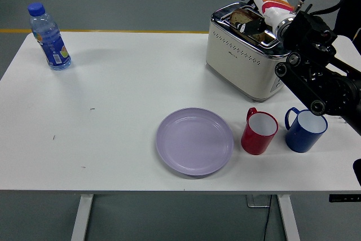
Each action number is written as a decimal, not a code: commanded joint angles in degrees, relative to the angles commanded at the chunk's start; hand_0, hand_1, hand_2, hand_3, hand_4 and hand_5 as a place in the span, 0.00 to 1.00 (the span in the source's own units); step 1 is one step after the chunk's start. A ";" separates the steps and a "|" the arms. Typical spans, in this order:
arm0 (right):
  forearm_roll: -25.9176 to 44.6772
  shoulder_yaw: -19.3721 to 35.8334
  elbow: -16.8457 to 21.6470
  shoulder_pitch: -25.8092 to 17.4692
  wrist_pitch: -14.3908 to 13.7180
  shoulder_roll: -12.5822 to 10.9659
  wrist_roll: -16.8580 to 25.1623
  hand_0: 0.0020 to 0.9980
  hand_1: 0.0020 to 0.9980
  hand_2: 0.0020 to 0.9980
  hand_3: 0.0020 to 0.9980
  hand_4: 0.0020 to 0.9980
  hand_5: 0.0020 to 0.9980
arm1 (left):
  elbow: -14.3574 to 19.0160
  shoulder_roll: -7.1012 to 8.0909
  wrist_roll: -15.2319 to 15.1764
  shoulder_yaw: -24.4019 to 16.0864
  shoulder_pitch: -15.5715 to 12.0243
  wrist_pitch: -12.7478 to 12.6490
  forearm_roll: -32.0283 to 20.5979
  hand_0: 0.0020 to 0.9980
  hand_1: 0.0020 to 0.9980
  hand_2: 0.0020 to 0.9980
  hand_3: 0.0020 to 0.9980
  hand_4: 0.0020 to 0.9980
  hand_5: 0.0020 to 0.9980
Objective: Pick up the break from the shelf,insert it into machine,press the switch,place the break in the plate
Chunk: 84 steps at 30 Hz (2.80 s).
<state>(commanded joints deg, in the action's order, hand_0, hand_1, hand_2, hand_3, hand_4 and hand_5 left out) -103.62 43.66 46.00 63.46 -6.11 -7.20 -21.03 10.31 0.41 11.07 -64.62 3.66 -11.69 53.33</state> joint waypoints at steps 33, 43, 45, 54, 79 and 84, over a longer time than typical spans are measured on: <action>-1.66 -2.11 -14.23 4.36 -3.25 7.20 0.29 0.27 0.35 0.42 0.56 0.73 0.25 | 0.00 0.32 -0.15 0.24 0.49 -0.32 0.20 0.70 0.61 0.73 0.69 0.54 0.93; -4.93 -2.73 -15.01 4.54 -6.11 7.09 0.91 0.14 0.27 0.38 0.46 0.56 0.04 | 0.00 0.43 -0.20 0.20 0.52 -0.40 0.22 0.70 0.60 0.73 0.69 0.54 0.93; -5.54 -2.80 -14.88 4.52 -6.18 6.82 0.97 0.14 0.27 0.38 0.46 0.56 0.04 | 0.00 0.45 -0.22 0.22 0.47 -0.40 0.18 0.70 0.60 0.73 0.69 0.54 0.93; -7.43 -3.06 -12.82 4.15 -7.23 4.78 1.56 0.12 0.25 0.36 0.45 0.54 0.01 | 0.00 0.43 -0.10 -0.19 0.17 -0.37 0.73 0.70 0.60 0.73 0.69 0.54 0.93; -4.27 4.85 8.96 1.32 -10.62 -7.51 1.29 0.10 0.24 0.35 0.45 0.52 0.00 | 0.00 0.58 -0.22 -0.49 -0.08 -0.29 0.57 0.70 0.60 0.73 0.69 0.54 0.93; 5.65 4.59 16.76 -0.29 -9.99 -10.89 1.12 0.10 0.23 0.34 0.45 0.52 0.00 | 0.00 0.54 -0.36 -0.48 -0.04 -0.32 0.25 0.70 0.60 0.73 0.69 0.54 0.93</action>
<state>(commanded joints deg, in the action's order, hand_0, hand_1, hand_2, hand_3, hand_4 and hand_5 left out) -97.97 48.25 62.77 63.17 -16.10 -18.08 -19.90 10.31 0.95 10.71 -65.10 3.62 -12.01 53.58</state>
